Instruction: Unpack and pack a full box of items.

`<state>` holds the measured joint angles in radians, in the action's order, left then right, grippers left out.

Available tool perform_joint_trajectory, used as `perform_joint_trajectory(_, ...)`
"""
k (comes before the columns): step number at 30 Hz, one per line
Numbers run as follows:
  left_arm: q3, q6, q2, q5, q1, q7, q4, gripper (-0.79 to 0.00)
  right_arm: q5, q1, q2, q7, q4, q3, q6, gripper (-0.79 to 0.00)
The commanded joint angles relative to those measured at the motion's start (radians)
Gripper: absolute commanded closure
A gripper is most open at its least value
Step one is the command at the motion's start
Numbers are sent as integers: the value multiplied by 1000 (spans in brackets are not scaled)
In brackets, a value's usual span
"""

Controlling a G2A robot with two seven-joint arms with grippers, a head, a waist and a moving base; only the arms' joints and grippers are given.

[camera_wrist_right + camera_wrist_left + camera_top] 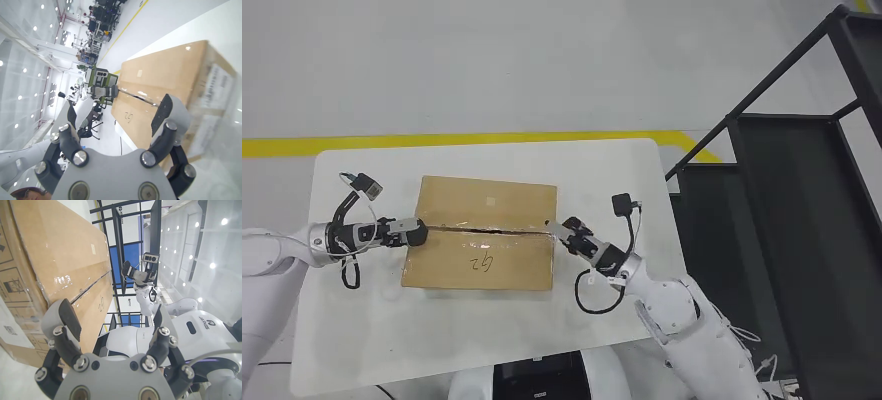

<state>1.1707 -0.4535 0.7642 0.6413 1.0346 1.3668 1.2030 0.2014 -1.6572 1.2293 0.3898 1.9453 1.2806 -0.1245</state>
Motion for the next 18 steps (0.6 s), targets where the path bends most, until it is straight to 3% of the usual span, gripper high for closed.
perform_joint_trajectory(1,0,0,0,0,0,0,0,-785,46,-50,-7,-10,4,49,38,-785)
perform_joint_trajectory(6,0,0,0,0,0,0,0,-785,160,-98,-13,-36,-43,58,120,-785)
perform_joint_trajectory(18,0,0,0,0,0,0,0,-785,290,-56,-9,-133,-188,9,127,-785)
